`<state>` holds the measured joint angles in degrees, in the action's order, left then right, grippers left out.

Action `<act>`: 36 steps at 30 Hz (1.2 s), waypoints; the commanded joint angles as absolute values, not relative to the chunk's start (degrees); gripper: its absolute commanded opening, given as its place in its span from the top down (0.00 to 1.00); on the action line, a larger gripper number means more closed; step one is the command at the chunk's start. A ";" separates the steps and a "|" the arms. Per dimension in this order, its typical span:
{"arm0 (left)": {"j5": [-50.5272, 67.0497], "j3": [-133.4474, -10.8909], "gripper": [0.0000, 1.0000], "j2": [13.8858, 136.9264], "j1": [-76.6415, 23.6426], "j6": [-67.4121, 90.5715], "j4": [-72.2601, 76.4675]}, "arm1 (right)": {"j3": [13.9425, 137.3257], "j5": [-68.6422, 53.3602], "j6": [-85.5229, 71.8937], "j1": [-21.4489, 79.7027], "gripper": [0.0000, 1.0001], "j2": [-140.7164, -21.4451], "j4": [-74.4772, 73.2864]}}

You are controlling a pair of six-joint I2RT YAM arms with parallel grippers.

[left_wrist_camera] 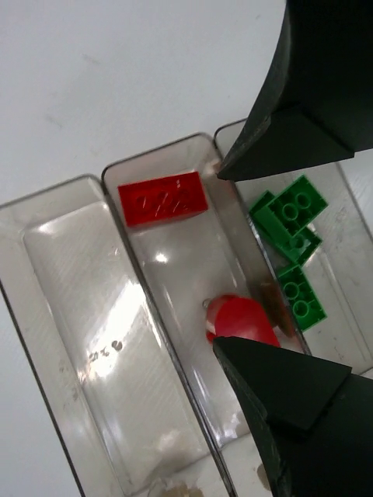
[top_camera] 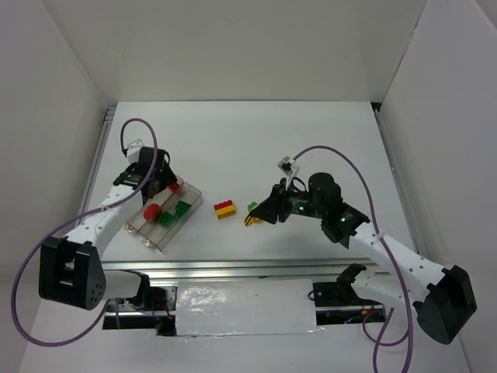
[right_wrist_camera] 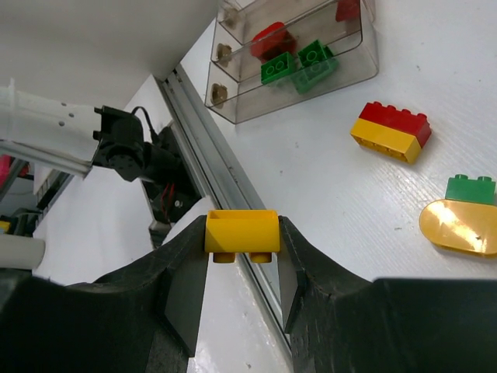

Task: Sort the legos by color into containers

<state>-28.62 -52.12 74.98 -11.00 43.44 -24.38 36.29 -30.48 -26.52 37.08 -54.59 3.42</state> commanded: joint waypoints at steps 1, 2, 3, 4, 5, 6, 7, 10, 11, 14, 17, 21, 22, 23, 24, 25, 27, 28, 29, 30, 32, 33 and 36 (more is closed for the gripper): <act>-20.60 -52.74 0.07 69.01 -10.81 41.40 -22.95 | 36.56 -29.80 -29.52 37.00 1.00 -55.02 7.12; -15.87 -50.73 0.07 64.64 -10.72 38.96 -18.15 | 36.65 -29.36 -30.31 37.00 1.00 -55.45 7.47; -10.34 -49.41 0.07 62.42 -10.81 37.98 -14.97 | 36.74 -28.49 -31.28 36.91 1.00 -55.72 8.17; 1.55 -46.70 0.07 58.49 -10.81 37.36 -11.64 | 37.09 -27.95 -33.20 36.91 1.00 -56.16 8.43; 8.46 -45.71 0.07 57.23 -10.81 36.83 -8.47 | 37.09 -27.51 -34.09 36.91 1.00 -56.25 8.87; 16.01 -45.01 0.06 56.52 -10.90 36.74 -2.52 | 37.09 -28.12 -35.06 36.57 1.00 -56.25 10.44; 23.22 -44.04 0.07 56.17 -11.07 37.00 0.15 | 37.18 -29.00 -36.37 36.56 1.00 -56.25 11.42; 46.80 -43.33 0.12 57.13 -13.88 39.63 11.76 | 37.70 -33.81 -38.23 36.47 1.00 -55.90 14.76; 50.85 -43.50 0.13 56.69 -16.67 38.86 12.47 | 38.05 -34.97 -38.41 36.47 1.00 -55.81 15.64; 50.98 -43.07 0.10 53.45 -21.08 36.40 13.44 | 38.50 -39.01 -39.90 36.47 1.00 -55.28 17.66; 53.87 -41.49 0.09 53.00 -27.49 38.14 19.32 | 37.36 -43.58 -42.01 36.30 1.00 -54.41 24.66; 55.90 -40.78 0.09 54.14 -32.60 38.50 23.99 | 36.13 -44.83 -43.24 36.47 1.00 -52.83 27.33; 55.72 -40.78 0.10 54.40 -33.39 38.24 23.91 | 35.95 -44.56 -43.24 36.47 1.00 -52.47 27.33; 55.55 -40.87 0.10 54.67 -34.36 37.62 23.65 | 35.69 -44.30 -43.07 36.47 1.00 -52.04 27.51; 55.11 -41.04 0.11 54.75 -34.80 37.53 23.47 | 35.34 -44.56 -43.07 36.56 1.00 -51.34 27.77; 55.02 -41.22 0.12 55.36 -35.15 37.36 23.21 | 35.25 -44.73 -43.07 36.48 1.00 -51.07 27.95; 54.84 -41.57 0.18 56.07 -36.12 37.18 22.94 | 35.07 -45.00 -43.24 36.47 1.00 -50.19 28.39; 55.10 -41.66 0.22 57.03 -36.38 37.35 23.11 | 35.16 -44.91 -43.16 36.47 1.00 -50.10 28.30; 55.11 -41.92 0.24 57.48 -37.00 37.44 23.46 | 35.42 -44.74 -43.07 36.47 1.00 -50.18 27.78; 54.76 -42.36 0.32 58.26 -37.35 37.44 23.47 | 35.68 -44.91 -42.81 36.47 1.00 -50.45 27.60; 53.62 -43.06 0.54 58.97 -38.05 36.92 22.51 | 35.77 -45.26 -42.71 36.47 1.00 -51.23 27.77; 53.35 -43.94 0.60 59.84 -38.14 36.83 22.15 | 35.68 -45.18 -42.63 36.47 1.00 -51.50 27.86; 52.74 -45.44 0.86 61.08 -38.41 36.56 21.54 | 35.16 -45.35 -42.63 36.47 0.96 -52.38 28.83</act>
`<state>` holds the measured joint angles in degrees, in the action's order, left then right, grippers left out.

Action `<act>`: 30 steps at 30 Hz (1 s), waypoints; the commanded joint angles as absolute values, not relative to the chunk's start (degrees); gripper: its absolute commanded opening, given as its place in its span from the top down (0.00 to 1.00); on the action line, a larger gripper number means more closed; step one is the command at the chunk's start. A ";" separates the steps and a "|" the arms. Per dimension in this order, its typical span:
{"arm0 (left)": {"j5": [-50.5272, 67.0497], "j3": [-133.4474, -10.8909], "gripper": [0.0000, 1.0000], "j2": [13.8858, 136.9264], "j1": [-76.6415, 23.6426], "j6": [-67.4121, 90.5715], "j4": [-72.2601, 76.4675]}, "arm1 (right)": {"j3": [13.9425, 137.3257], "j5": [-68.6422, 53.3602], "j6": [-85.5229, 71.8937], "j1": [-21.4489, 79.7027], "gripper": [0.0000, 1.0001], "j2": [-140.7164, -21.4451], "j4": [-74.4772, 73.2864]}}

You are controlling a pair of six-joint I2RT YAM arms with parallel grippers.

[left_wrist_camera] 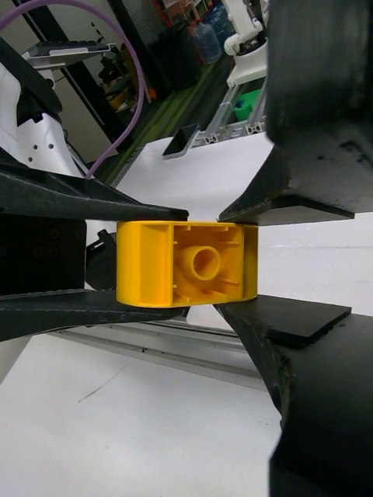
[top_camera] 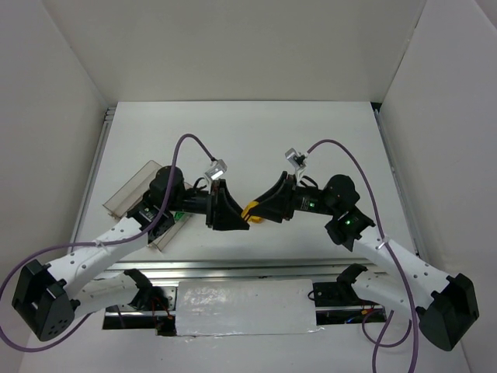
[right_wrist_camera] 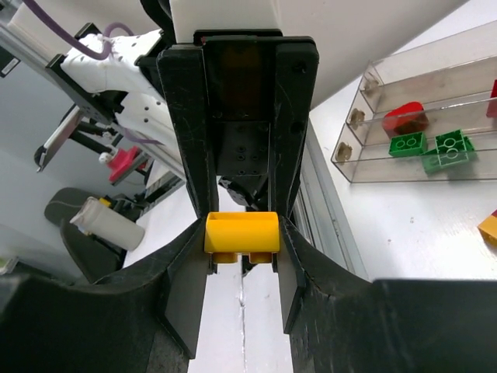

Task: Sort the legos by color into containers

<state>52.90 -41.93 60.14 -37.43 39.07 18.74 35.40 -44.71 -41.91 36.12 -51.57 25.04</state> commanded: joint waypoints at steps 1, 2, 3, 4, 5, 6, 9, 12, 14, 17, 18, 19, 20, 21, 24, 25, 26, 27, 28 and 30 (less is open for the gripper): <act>51.08 -45.87 0.94 61.26 -38.41 35.87 20.92 | 35.07 -45.26 -42.45 36.39 0.88 -52.56 28.83; 49.24 -46.40 1.00 61.26 -38.41 34.99 19.35 | 34.63 -44.83 -42.45 36.39 0.61 -52.56 28.48; 46.52 -47.89 1.00 61.09 -38.41 33.94 14.20 | 34.54 -43.26 -42.36 36.21 0.06 -51.95 27.35; 43.19 -48.68 1.00 61.00 -38.23 31.49 11.11 | 34.54 -38.02 -41.84 36.04 0.00 -51.33 22.98; 35.85 -50.61 1.00 61.08 -37.97 30.59 8.03 | 34.89 -34.75 -40.70 35.69 0.00 -49.94 20.16; 32.38 -51.76 1.00 61.78 -37.45 29.72 1.65 | 35.15 -31.06 -40.35 34.73 0.00 -49.23 16.99; 21.73 -54.58 1.00 63.72 -32.71 30.67 -6.48 | 36.12 -15.25 -41.04 32.62 0.00 -46.85 5.48; 9.12 -55.37 1.00 65.30 -24.29 34.52 -15.70 | 35.25 -5.81 -43.50 28.58 0.00 -44.92 -1.30; -2.04 -55.46 1.00 65.74 -20.41 37.78 -19.41 | 34.19 -6.67 -44.30 27.60 0.00 -44.04 -1.49; -13.22 -53.88 1.00 64.52 -13.64 45.76 -21.79 | 33.66 -9.30 -43.95 27.42 0.00 -44.29 -0.88; -15.27 -53.70 1.00 64.16 -12.23 47.44 -22.32 | 33.66 -9.84 -43.86 27.42 0.00 -44.56 -0.88; -16.68 -53.53 1.00 63.99 -9.52 48.68 -22.41 | 33.75 -10.19 -43.60 27.42 0.00 -44.73 -1.05; -17.74 -53.44 1.00 64.25 -8.19 51.65 -22.24 | 33.66 -10.63 -43.51 27.42 0.00 -45.08 -0.97; -18.45 -53.61 1.00 64.51 -6.87 53.07 -22.06 | 33.66 -10.90 -43.51 27.33 0.00 -45.35 -0.88; -19.79 -53.96 0.99 67.49 -0.82 57.46 -20.48 | 33.14 -11.95 -43.59 27.42 0.00 -46.05 -0.18; -18.99 -54.49 0.99 68.54 -0.18 58.09 -20.13 | 32.96 -12.30 -43.51 27.42 0.00 -46.23 -0.18; -18.11 -54.58 0.97 70.56 1.65 59.57 -19.34 | 32.78 -12.74 -43.51 27.42 0.00 -46.32 -0.18; -17.06 -54.67 0.96 71.71 3.32 60.11 -18.90 | 32.61 -13.09 -43.51 27.42 0.00 -46.41 -0.18; -16.18 -54.67 0.96 72.68 3.86 60.64 -18.55 | 32.43 -13.10 -43.42 27.33 0.00 -46.58 -0.18; -16.08 -54.67 0.96 75.14 4.74 62.91 -18.37 | 32.26 -12.57 -42.89 27.42 0.00 -46.84 -0.18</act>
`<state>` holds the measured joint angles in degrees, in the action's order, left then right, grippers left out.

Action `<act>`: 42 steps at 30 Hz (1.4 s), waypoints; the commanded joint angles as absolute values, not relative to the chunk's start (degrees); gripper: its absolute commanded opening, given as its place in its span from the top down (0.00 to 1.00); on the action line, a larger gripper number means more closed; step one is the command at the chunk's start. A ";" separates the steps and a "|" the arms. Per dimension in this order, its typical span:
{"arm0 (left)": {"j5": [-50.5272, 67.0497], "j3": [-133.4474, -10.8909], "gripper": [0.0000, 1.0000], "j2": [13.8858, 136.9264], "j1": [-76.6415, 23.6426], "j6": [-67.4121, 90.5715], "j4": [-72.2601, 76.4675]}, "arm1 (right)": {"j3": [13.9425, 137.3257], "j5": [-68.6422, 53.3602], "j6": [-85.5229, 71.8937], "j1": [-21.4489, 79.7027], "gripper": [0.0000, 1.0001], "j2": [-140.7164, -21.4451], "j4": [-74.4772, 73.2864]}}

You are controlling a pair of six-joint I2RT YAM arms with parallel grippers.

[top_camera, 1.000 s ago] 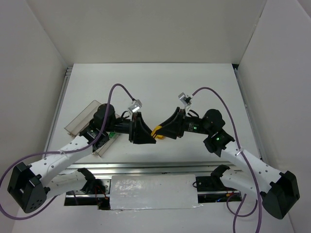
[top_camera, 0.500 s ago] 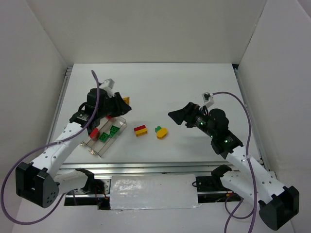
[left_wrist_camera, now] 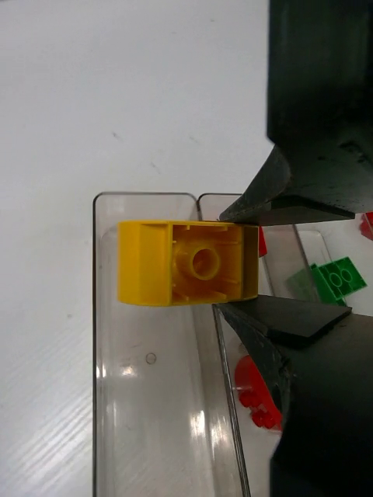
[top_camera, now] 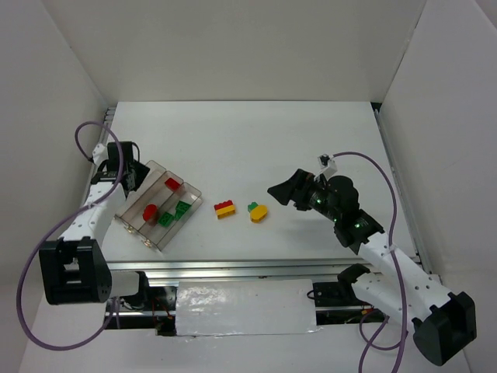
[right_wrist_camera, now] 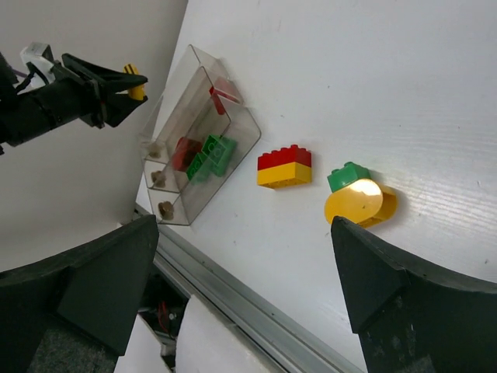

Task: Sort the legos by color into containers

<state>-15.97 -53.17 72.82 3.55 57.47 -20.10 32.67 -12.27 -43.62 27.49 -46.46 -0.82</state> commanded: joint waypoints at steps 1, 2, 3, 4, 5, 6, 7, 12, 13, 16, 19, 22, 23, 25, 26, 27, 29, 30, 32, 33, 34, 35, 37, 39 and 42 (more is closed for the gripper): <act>-15.74 -54.32 0.96 75.58 4.83 63.45 -18.11 | 32.34 -12.39 -42.89 27.33 0.00 -47.19 -0.18; -15.30 -53.62 0.96 76.28 4.92 64.68 -17.76 | 32.34 -12.48 -42.80 27.33 0.00 -47.37 -0.18; -15.21 -53.00 0.96 76.38 5.10 65.38 -17.58 | 32.43 -12.74 -42.72 27.33 0.00 -47.63 -0.18; -15.21 -51.69 0.96 76.38 5.10 65.65 -16.36 | 32.43 -13.09 -42.71 27.33 0.00 -48.07 -0.18; -15.38 -51.16 0.94 76.20 5.10 65.92 -15.56 | 32.43 -13.36 -42.63 27.33 0.00 -48.25 0.69; -15.47 -50.80 0.91 76.29 5.27 66.18 -15.03 | 32.43 -13.62 -42.63 27.25 0.00 -48.43 1.40; -15.64 -50.71 0.85 76.55 5.45 66.09 -14.51 | 32.52 -14.15 -42.45 27.33 0.00 -48.69 1.49; -13.80 -51.59 0.75 79.10 6.59 65.56 -14.68 | 32.08 -14.33 -42.54 27.25 0.00 -48.96 2.11; -13.45 -50.72 0.70 79.28 6.68 65.65 -14.16 | 31.99 -14.41 -42.54 27.33 0.00 -49.22 2.28; -11.78 -49.22 0.66 80.59 7.73 66.53 -11.43 | 31.99 -14.85 -42.71 27.33 0.00 -49.66 2.64; -9.94 -49.22 0.54 82.00 8.26 66.09 -10.72 | 31.90 -15.12 -42.54 27.25 0.00 -49.83 2.64; -9.32 -48.96 0.33 81.65 8.26 65.83 -10.11 | 31.90 -14.94 -42.54 27.25 0.00 -50.01 2.64; -9.40 -48.87 0.28 81.39 8.35 66.27 -10.28 | 31.99 -15.12 -42.54 27.16 0.00 -50.10 2.81; -9.84 -48.95 0.21 80.60 8.35 66.18 -10.54 | 31.90 -15.47 -42.63 27.33 0.00 -50.54 3.16; -9.84 -48.96 0.19 80.25 8.35 66.18 -10.89 | 31.82 -15.64 -42.63 27.25 0.00 -50.71 3.16; -9.76 -49.13 0.18 79.90 8.44 66.01 -10.81 | 31.90 -15.73 -42.63 27.25 0.00 -51.06 3.34; -9.84 -49.48 0.17 78.67 8.44 65.66 -11.07 | 31.82 -16.08 -42.63 27.16 0.00 -51.41 3.60; -9.58 -49.74 0.17 78.14 8.44 65.39 -11.34 | 31.73 -16.26 -42.54 27.25 0.00 -52.03 3.86; -8.53 -49.75 0.17 75.77 8.44 64.25 -11.08 | 32.17 -16.70 -42.19 27.42 0.00 -53.34 3.87; -7.92 -49.40 0.17 74.72 8.44 63.55 -10.73 | 33.30 -16.61 -42.01 27.33 0.00 -55.79 2.30; -5.91 -49.22 0.17 72.18 8.26 61.72 -9.59 | 34.35 -13.91 -41.92 27.68 0.00 -57.55 0.63; -4.93 -48.96 0.14 71.03 8.17 60.48 -9.15 | 36.80 -12.32 -41.58 28.12 0.00 -61.31 -3.13; -2.21 -49.48 0.13 67.95 7.82 55.30 -8.87 | 40.15 -6.61 -40.78 30.66 0.00 -65.81 -7.71; 1.13 -51.49 0.07 66.54 6.51 51.26 -10.36 | 44.90 -3.53 -39.64 32.86 0.00 -72.40 -12.91; 5.09 -54.05 0.01 63.39 4.49 41.87 -15.72 | 50.70 4.37 -38.50 38.22 0.00 -79.96 -18.36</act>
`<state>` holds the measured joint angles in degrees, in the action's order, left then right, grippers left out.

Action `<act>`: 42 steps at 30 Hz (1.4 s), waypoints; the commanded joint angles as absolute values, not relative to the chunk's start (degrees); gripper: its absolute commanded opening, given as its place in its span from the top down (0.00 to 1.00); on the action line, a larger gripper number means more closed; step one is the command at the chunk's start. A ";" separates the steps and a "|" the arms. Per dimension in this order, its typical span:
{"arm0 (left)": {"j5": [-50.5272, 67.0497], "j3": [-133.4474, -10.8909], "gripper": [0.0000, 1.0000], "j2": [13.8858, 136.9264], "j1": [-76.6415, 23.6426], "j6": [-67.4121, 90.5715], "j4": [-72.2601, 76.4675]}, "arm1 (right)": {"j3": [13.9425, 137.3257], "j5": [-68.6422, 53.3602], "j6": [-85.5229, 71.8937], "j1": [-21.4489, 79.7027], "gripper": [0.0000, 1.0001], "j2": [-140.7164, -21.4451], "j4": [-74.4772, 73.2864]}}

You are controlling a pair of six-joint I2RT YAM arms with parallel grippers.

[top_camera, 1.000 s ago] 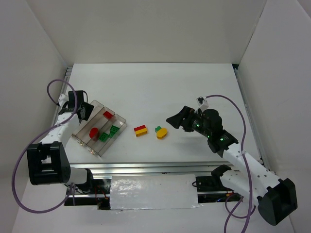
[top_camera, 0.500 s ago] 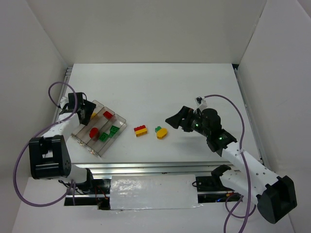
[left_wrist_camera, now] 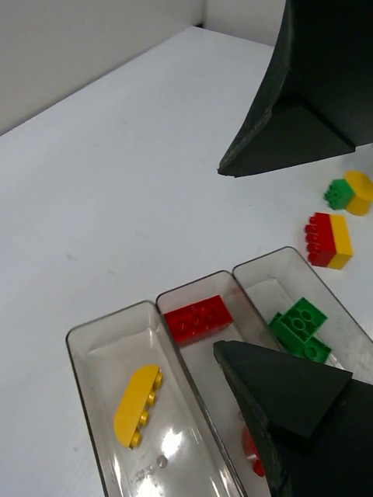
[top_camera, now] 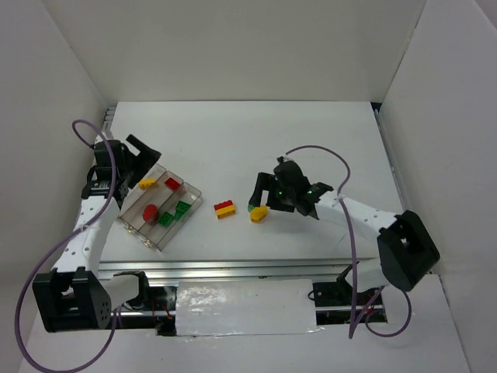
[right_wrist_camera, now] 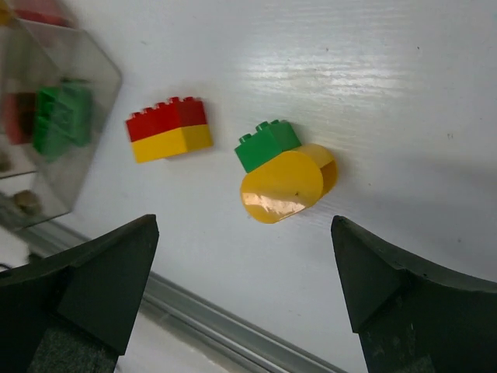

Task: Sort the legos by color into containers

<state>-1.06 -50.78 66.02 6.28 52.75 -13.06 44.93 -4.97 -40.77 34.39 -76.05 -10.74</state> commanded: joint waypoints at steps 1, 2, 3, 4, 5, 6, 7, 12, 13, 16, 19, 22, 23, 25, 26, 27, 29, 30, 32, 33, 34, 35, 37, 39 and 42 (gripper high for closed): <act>5.97 -54.31 0.00 62.33 3.35 40.27 -17.82 | 53.58 6.74 -38.58 40.58 0.00 -81.72 -19.76; 7.02 -54.06 0.00 61.27 2.90 38.86 -18.62 | 54.83 8.68 -38.67 41.39 0.00 -83.30 -22.30; 9.55 -53.79 0.00 58.91 2.47 35.98 -19.42 | 55.80 11.75 -38.85 42.01 0.00 -85.93 -23.19; 10.88 -53.62 0.00 57.76 2.20 34.73 -20.29 | 57.38 13.17 -39.28 42.53 0.00 -87.09 -23.99; 13.68 -52.74 0.01 55.48 2.11 33.50 -21.69 | 58.00 14.40 -39.37 43.06 0.00 -88.84 -24.95; 14.93 -52.39 0.01 54.59 2.02 31.05 -22.32 | 58.53 14.59 -39.55 43.15 0.00 -89.55 -25.31; 15.72 -52.21 0.00 53.80 2.02 29.72 -23.46 | 59.49 15.02 -40.33 43.24 0.00 -90.78 -26.44; 17.14 -50.37 0.00 49.31 1.85 23.30 -29.62 | 60.64 19.42 -44.73 44.38 0.00 -94.12 -28.04; 17.14 -49.84 0.00 48.35 1.85 22.68 -29.45 | 61.08 19.60 -45.43 44.56 0.00 -94.74 -28.39; 18.10 -46.94 0.00 47.46 1.85 22.85 -27.96 | 62.31 20.47 -49.12 44.91 0.00 -96.33 -29.35; 19.77 -45.97 0.01 48.42 1.85 22.50 -27.25 | 61.53 21.09 -51.68 45.96 0.00 -95.36 -27.61; 20.13 -46.32 0.00 48.60 1.85 22.24 -27.25 | 62.40 20.39 -50.72 47.11 0.00 -96.06 -27.42; 20.21 -46.14 0.00 48.52 1.85 22.15 -27.07 | 63.01 20.30 -50.10 47.28 0.00 -96.67 -27.77; 20.74 -45.97 0.00 48.17 1.85 22.15 -26.90 | 64.25 19.69 -49.75 47.37 0.00 -98.35 -28.65; 20.83 -45.88 0.00 48.08 1.85 22.15 -26.89 | 64.25 19.51 -49.66 47.55 0.00 -98.87 -28.65; 20.74 -45.88 0.01 47.99 1.93 22.15 -26.81 | 63.81 18.99 -49.57 47.72 0.00 -98.79 -27.87; 20.92 -45.88 0.01 47.72 1.85 22.15 -26.81 | 62.93 17.93 -48.96 47.72 0.01 -98.79 -26.55; 21.09 -45.70 0.00 47.72 1.85 22.24 -26.72 | 63.10 18.10 -48.96 47.55 0.01 -99.22 -26.63; 21.27 -45.79 0.01 47.81 1.85 22.15 -26.72 | 64.24 18.98 -49.04 47.72 0.02 -100.71 -28.11; 21.36 -45.79 0.01 47.81 1.85 22.06 -26.72 | 64.68 19.59 -49.13 47.72 0.02 -101.33 -28.73; 21.62 -45.62 0.00 47.81 1.85 22.15 -26.72 | 64.95 20.56 -49.22 47.64 0.02 -101.86 -29.18; 21.62 -45.70 0.00 47.81 1.76 22.15 -26.72 | 65.21 21.00 -49.22 47.72 0.03 -102.56 -29.35; 21.62 -45.62 0.00 47.64 1.76 22.15 -26.63 | 64.95 21.18 -49.22 47.64 0.09 -102.92 -29.09; 21.53 -45.53 0.01 47.64 1.67 22.15 -26.54 | 64.78 21.09 -49.04 47.64 0.25 -103.53 -28.65; 21.53 -45.62 0.01 47.64 1.67 22.15 -26.63 | 64.43 21.09 -48.78 47.72 0.48 -103.10 -28.30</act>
